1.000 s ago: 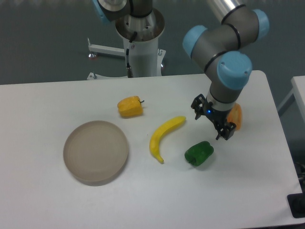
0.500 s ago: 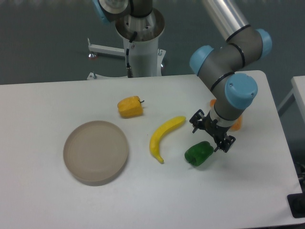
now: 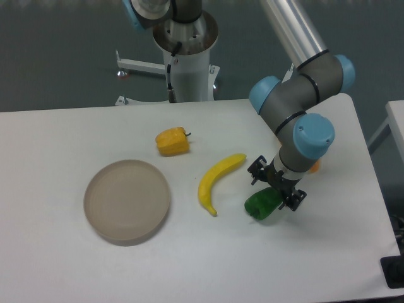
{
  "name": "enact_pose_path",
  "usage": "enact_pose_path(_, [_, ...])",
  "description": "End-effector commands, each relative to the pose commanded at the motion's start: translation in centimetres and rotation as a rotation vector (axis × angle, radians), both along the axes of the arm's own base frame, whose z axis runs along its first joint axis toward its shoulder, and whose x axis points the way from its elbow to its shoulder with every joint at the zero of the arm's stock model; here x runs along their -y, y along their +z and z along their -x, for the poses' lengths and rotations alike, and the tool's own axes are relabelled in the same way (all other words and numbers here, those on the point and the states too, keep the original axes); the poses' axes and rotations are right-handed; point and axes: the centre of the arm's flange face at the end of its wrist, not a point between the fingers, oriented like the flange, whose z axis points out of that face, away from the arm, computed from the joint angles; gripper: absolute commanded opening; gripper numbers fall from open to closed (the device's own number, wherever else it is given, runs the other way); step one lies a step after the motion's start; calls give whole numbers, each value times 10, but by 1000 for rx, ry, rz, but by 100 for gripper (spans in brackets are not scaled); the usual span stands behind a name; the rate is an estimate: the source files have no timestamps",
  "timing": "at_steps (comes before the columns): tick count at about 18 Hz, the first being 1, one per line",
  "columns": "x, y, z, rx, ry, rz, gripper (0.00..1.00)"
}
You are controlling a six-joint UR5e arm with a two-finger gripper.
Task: Pick up the green pepper from the table
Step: 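Close the gripper around the green bell pepper, then lift the green bell pepper up off the table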
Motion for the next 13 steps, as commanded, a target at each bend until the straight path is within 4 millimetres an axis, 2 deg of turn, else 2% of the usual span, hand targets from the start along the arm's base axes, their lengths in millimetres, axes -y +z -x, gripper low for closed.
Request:
enact_pose_path(1, [0,1,0,-1,-2,-1,97])
enact_pose_path(4, [-6,1,-6,-2,39,5,45])
enact_pose_path(5, [-6,1,-5,-1,39,4,32])
enact_pose_path(6, [-6,1,-5,2,40,2,26])
enact_pose_path(8, [-2,10,-3,-3,46,-7,24])
enact_pose_path(13, [12,76,-12,-35,108,-19,24])
